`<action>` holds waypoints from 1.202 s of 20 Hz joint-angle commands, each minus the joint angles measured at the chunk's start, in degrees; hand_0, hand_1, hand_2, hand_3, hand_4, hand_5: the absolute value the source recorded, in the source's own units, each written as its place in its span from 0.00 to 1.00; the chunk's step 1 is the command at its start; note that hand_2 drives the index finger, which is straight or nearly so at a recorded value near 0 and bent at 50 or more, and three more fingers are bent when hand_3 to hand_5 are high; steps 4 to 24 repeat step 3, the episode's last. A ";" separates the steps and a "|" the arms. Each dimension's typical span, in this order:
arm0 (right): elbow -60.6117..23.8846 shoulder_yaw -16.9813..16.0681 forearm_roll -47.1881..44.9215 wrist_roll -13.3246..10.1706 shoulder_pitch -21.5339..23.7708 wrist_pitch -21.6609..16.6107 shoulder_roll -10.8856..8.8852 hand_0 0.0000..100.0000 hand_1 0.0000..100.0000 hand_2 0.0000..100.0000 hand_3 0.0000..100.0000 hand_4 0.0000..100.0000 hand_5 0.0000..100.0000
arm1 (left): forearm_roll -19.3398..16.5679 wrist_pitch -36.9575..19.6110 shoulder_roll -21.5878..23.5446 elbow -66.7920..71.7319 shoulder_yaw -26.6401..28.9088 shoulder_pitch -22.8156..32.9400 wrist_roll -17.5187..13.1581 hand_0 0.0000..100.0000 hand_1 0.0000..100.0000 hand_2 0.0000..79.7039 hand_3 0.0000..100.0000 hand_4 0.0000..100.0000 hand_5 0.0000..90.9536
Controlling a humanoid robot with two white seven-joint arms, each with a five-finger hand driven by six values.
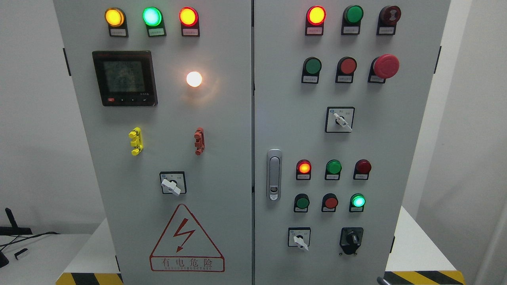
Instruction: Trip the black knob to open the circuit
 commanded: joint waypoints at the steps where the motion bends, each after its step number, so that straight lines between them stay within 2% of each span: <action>1: -2.71 -1.16 -2.18 0.14 0.88 -0.02 -2.69 0.08 0.14 0.00 0.05 0.00 0.00 | -1.76 0.02 0.03 0.04 0.00 0.00 -0.05 0.12 0.39 0.00 0.00 0.00 0.00; 24: -2.71 -1.16 -2.27 0.14 0.80 -0.02 -2.69 0.08 0.13 0.00 0.05 0.00 0.00 | -1.76 0.02 0.03 -0.04 0.00 0.00 -0.05 0.12 0.39 0.00 0.00 0.00 0.00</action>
